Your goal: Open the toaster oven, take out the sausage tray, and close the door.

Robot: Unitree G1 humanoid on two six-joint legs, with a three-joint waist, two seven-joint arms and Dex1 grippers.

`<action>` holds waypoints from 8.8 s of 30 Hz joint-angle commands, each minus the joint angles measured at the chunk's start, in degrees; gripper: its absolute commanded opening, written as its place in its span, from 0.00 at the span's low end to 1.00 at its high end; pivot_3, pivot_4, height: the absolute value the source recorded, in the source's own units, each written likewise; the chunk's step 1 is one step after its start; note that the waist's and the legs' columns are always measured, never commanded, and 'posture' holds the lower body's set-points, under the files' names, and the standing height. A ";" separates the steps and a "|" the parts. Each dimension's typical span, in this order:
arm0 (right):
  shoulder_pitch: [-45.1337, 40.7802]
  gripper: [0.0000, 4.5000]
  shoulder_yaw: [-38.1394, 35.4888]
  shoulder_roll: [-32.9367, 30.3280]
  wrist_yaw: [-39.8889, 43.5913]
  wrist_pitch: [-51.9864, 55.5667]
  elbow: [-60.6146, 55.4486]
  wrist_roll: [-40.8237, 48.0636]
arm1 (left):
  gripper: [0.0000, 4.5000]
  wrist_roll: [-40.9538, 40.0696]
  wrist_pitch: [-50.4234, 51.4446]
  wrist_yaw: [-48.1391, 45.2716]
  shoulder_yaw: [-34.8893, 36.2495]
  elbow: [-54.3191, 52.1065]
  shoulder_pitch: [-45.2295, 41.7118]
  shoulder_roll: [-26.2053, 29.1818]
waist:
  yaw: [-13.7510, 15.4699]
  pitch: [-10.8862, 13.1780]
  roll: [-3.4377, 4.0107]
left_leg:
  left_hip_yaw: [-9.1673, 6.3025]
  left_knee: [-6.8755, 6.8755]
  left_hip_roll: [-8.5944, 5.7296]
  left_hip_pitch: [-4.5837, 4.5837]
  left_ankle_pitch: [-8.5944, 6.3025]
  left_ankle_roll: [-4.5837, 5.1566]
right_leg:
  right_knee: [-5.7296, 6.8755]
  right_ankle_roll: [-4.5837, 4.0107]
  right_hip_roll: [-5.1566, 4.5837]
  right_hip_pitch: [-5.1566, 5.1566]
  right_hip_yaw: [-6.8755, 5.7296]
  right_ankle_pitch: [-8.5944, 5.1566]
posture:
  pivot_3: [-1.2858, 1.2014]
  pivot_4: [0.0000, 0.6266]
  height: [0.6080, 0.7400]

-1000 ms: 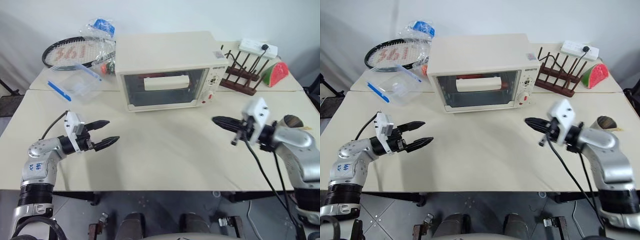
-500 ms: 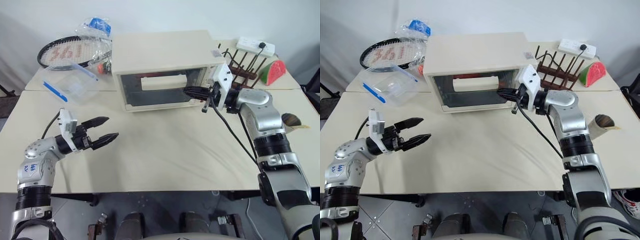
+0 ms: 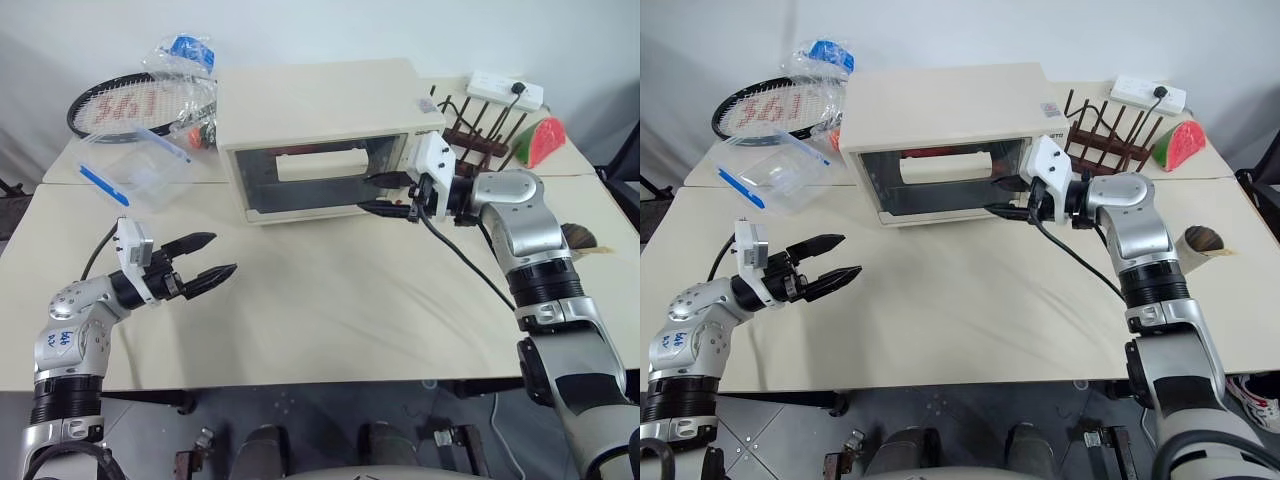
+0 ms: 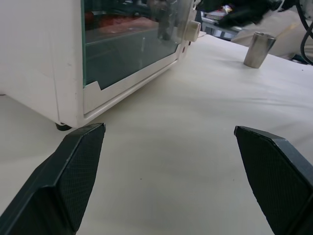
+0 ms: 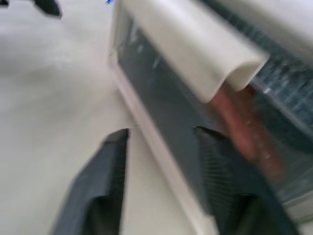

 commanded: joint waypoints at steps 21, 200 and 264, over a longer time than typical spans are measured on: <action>-5.01 0.99 -1.54 1.62 4.32 0.50 -4.90 3.31 | 1.00 -1.68 -0.86 0.41 1.85 -0.35 -1.93 -0.23 | -0.28 0.00 0.00 | 0.02 -0.02 0.01 0.00 0.00 -0.01 | 0.02 0.00 0.00 -0.05 0.00 0.00 | 0.52 0.24 1.00; -13.13 1.00 23.34 17.59 -40.09 -4.78 11.75 -37.54 | 1.00 -8.99 6.61 12.49 8.83 -17.05 7.49 -8.53 | -1.59 0.34 -0.56 | -0.22 0.77 0.11 -0.78 -0.03 0.02 | 0.74 0.01 0.01 -0.71 -0.08 0.15 | 0.52 0.24 1.00; -14.95 0.00 24.36 18.30 -46.61 -7.20 15.05 -48.91 | 1.00 -7.47 3.15 13.45 6.52 -10.59 4.03 -7.80 | -1.78 0.36 -0.53 | -0.22 0.67 0.11 -0.75 -0.01 -0.02 | 0.72 0.01 0.01 -0.72 -0.08 0.15 | 0.52 0.24 1.00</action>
